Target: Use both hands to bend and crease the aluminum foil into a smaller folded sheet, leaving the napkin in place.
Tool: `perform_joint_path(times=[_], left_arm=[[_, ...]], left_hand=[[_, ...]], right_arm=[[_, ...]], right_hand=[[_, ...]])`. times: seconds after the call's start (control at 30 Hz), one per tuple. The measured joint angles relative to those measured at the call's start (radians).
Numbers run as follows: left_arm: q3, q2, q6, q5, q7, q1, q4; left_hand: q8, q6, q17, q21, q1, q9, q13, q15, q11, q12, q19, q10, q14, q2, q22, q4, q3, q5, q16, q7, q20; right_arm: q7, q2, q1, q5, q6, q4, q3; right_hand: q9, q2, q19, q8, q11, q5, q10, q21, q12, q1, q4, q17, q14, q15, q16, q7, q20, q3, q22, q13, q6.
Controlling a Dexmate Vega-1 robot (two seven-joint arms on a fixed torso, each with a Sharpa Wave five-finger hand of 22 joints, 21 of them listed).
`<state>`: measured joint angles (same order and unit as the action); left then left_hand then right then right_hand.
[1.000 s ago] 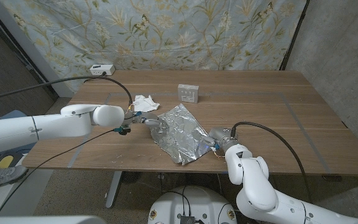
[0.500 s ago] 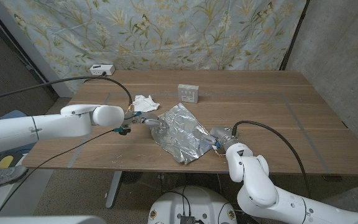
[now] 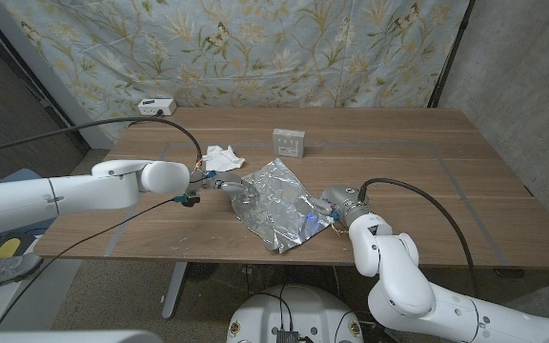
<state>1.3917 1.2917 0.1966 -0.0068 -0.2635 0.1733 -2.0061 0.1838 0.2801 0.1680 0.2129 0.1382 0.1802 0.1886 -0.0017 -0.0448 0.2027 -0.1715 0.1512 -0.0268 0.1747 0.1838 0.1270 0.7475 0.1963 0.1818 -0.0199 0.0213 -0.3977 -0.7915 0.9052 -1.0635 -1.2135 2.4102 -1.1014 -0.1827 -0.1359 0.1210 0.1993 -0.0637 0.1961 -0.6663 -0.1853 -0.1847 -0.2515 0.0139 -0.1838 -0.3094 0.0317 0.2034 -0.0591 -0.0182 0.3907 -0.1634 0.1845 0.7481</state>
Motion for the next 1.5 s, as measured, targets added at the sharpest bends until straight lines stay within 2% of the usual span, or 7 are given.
perform_joint_path(times=[0.7, 1.03, 1.5], left_arm=[[-0.002, -0.009, -0.022, -0.004, 0.010, 0.002, 0.025], [-0.006, -0.025, -0.017, -0.010, 0.013, 0.001, 0.035], [-0.010, -0.056, 0.000, -0.019, 0.010, -0.004, 0.056]], left_hand=[[0.000, 0.000, 0.000, 0.000, 0.000, 0.000, 0.000, 0.000, 0.000, -0.001, 0.000, 0.001, 0.000, 0.000, 0.000, 0.000, 0.000, 0.000, 0.000, 0.000, 0.000], [0.000, 0.000, 0.000, 0.000, 0.000, 0.000, 0.000, 0.000, 0.000, 0.001, 0.000, 0.000, 0.000, 0.000, 0.000, -0.003, -0.003, 0.000, 0.000, 0.000, 0.000], [0.000, 0.000, 0.000, 0.000, 0.000, 0.000, 0.000, 0.000, 0.000, 0.001, 0.000, 0.000, 0.000, 0.000, 0.000, -0.003, -0.003, 0.000, 0.000, 0.000, 0.000]], right_arm=[[0.032, -0.003, -0.029, 0.040, 0.009, 0.022, 0.015], [0.060, -0.010, -0.051, 0.080, 0.022, 0.013, 0.035], [0.122, -0.025, -0.090, 0.189, 0.083, -0.017, 0.082]], right_hand=[[-0.001, 0.000, 0.000, 0.000, -0.005, 0.000, 0.005, 0.000, 0.000, 0.000, -0.014, 0.003, 0.000, 0.000, 0.000, 0.000, 0.000, 0.014, 0.000, 0.000, 0.000], [-0.001, 0.000, 0.000, 0.000, -0.005, -0.004, 0.005, 0.000, 0.000, 0.000, -0.014, 0.000, 0.000, 0.000, 0.000, 0.000, 0.000, 0.014, 0.000, 0.000, 0.000], [-0.001, 0.000, 0.000, 0.000, -0.005, -0.004, 0.005, 0.000, 0.000, 0.000, -0.014, 0.000, 0.000, 0.000, 0.000, 0.000, 0.000, 0.019, 0.000, 0.000, 0.000]])
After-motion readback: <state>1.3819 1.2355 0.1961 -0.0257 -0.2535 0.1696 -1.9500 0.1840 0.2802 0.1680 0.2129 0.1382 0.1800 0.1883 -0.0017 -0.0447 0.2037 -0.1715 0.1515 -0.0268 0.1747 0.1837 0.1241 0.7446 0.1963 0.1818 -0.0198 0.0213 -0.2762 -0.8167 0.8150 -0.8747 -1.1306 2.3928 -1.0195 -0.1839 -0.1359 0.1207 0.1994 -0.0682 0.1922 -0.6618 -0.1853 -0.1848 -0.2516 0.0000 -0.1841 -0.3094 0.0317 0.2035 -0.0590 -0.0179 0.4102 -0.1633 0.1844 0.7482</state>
